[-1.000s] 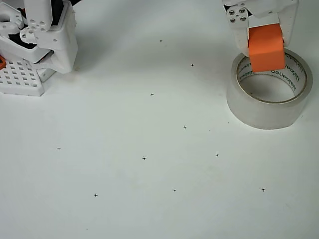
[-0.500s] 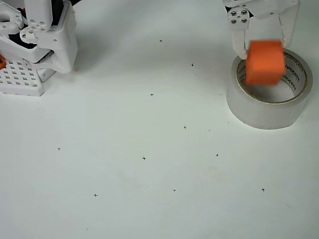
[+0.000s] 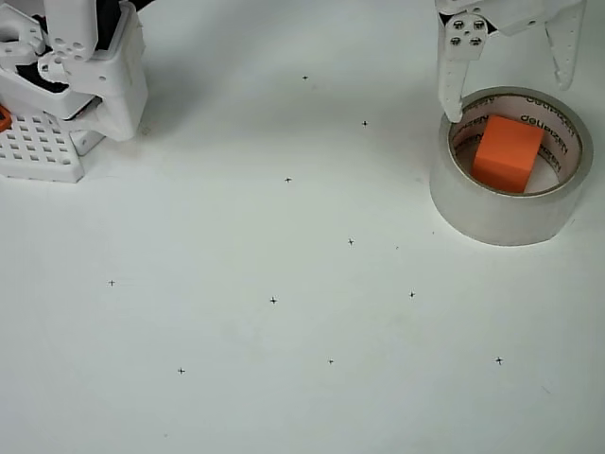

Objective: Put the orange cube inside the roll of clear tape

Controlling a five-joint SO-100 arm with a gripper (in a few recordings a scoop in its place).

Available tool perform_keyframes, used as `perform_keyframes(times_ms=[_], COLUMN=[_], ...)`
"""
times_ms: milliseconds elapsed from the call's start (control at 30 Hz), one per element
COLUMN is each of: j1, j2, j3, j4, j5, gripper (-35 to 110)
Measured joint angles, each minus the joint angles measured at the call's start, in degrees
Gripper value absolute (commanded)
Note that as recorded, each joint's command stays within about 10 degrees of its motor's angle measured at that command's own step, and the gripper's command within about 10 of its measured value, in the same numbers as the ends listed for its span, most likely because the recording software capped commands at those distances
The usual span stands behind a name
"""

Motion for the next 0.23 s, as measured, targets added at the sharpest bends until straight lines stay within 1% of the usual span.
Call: perform_keyframes(times_ms=[233], j1=[0.7], j2=[0.0], j3=[0.0], j4=[0.0], j5=[0.0], gripper=[44])
